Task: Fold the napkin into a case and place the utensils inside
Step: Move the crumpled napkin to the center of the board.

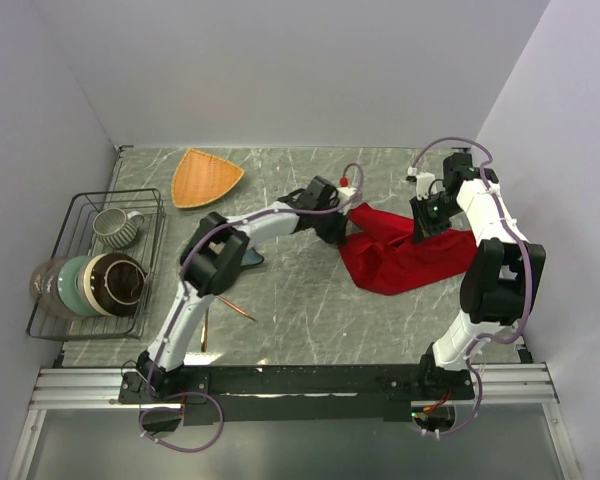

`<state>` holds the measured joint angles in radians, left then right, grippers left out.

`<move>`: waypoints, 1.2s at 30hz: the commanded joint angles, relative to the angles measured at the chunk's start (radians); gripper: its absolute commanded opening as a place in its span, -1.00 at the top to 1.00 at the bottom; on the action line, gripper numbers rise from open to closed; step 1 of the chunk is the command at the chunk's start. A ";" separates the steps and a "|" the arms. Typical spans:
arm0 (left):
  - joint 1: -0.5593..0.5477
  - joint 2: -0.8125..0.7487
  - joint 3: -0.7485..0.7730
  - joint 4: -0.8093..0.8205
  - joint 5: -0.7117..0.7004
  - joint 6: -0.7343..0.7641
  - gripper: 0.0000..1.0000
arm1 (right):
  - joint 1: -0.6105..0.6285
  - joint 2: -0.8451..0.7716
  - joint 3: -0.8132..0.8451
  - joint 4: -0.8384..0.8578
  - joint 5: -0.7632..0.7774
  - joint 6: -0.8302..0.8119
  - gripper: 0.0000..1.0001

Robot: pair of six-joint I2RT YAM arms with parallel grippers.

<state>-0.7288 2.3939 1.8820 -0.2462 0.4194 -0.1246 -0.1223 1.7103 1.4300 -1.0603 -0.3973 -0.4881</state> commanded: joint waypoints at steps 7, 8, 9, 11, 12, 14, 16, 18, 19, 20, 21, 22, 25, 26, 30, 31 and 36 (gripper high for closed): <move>0.118 -0.511 -0.443 -0.234 0.136 -0.020 0.99 | 0.055 0.046 0.024 0.065 -0.011 0.029 0.20; 0.118 -0.516 -0.483 -0.273 0.151 -0.047 0.98 | 0.064 0.045 0.018 0.066 -0.014 0.032 0.16; 0.121 -0.516 -0.495 -0.290 0.159 -0.061 0.99 | 0.069 0.038 0.000 0.068 -0.021 0.033 0.14; 0.132 -0.500 -0.538 -0.309 0.183 -0.111 0.99 | 0.072 0.009 -0.029 0.075 -0.026 0.028 0.09; 0.141 -0.496 -0.556 -0.292 0.197 -0.133 0.89 | 0.070 -0.014 -0.064 0.086 -0.025 0.023 0.09; 0.172 -0.507 -0.598 -0.263 0.205 -0.162 0.58 | 0.073 -0.029 -0.100 0.095 -0.026 0.011 0.09; 0.213 -0.510 -0.592 -0.255 0.217 -0.165 0.47 | 0.081 -0.043 -0.137 0.105 -0.032 0.005 0.09; 0.244 -0.501 -0.563 -0.265 0.240 -0.168 0.36 | 0.105 -0.049 -0.157 0.134 -0.035 0.017 0.09; 0.274 -0.493 -0.548 -0.266 0.261 -0.175 0.31 | 0.114 -0.054 -0.160 0.147 -0.035 0.026 0.08; 0.287 -0.490 -0.540 -0.268 0.278 -0.172 0.18 | 0.118 -0.057 -0.163 0.161 -0.038 0.045 0.07; 0.298 -0.490 -0.532 -0.271 0.289 -0.165 0.13 | 0.150 -0.054 -0.158 0.184 -0.041 0.049 0.05; 0.307 -0.490 -0.515 -0.278 0.301 -0.149 0.05 | 0.162 -0.049 -0.152 0.195 -0.038 0.054 0.04; 0.316 -0.504 -0.491 -0.310 0.352 -0.092 -0.16 | 0.181 -0.009 -0.112 0.210 -0.012 0.065 -0.04; 0.316 -0.509 -0.485 -0.323 0.360 -0.075 -0.27 | 0.181 0.003 -0.100 0.207 -0.005 0.056 -0.08; 0.319 -0.525 -0.457 -0.372 0.391 -0.007 -0.49 | 0.181 0.061 -0.042 0.171 0.009 0.011 -0.21; 0.324 -0.535 -0.461 -0.367 0.386 -0.004 -0.51 | 0.182 0.071 -0.033 0.166 0.008 0.003 -0.21; 0.339 -0.601 -0.504 -0.262 0.423 -0.006 -0.56 | 0.184 0.130 0.012 0.164 0.014 -0.007 -0.23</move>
<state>-0.4030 1.8923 1.3865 -0.5720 0.7708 -0.1669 0.0647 1.8027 1.3876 -0.9009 -0.3996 -0.4702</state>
